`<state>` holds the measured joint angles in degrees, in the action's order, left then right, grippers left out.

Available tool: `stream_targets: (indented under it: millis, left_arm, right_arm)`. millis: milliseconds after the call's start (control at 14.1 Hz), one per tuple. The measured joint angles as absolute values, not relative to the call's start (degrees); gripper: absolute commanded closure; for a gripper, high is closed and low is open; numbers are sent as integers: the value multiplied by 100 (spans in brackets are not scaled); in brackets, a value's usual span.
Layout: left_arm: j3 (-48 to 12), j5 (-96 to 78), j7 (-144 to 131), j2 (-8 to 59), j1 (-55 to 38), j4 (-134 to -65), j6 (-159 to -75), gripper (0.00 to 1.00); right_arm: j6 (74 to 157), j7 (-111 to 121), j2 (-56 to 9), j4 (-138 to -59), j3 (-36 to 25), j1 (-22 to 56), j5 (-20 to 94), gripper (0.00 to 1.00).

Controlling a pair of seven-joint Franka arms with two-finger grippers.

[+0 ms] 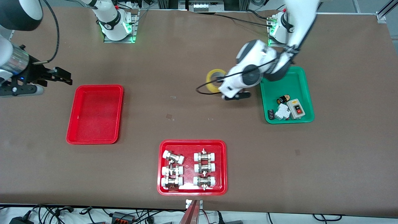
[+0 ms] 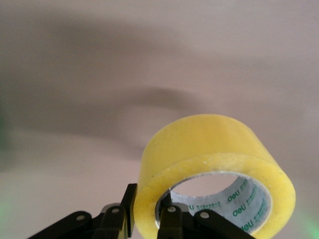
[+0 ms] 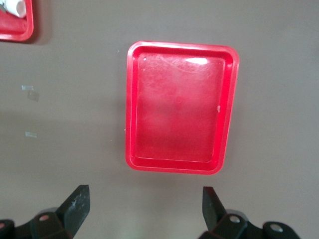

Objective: Left arm passes tape to right arm into tray
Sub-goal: 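Carry the tape toward the red tray while the right gripper approaches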

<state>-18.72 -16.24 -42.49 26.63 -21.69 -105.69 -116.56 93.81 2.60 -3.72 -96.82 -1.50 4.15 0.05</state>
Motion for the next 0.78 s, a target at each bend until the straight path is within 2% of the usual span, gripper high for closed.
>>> stream_targets:
  millis: [283, 495, 778]
  left_arm:
    - [-1873, -2156, -4986, 3554, -2491, -9287, -11818, 93]
    - [-1878, -2697, -5249, 3839, -2784, -8280, -11914, 98]
    - [-1880, -3130, -5156, 4067, -3175, -7719, -13251, 99]
  right_arm:
    - [9276, 264, -616, -9666, -148, 523, 73, 0]
    - [9231, 270, -636, -9661, -135, 744, 171, 0]
    - [9217, 256, -749, -9671, -112, 982, 286, 0]
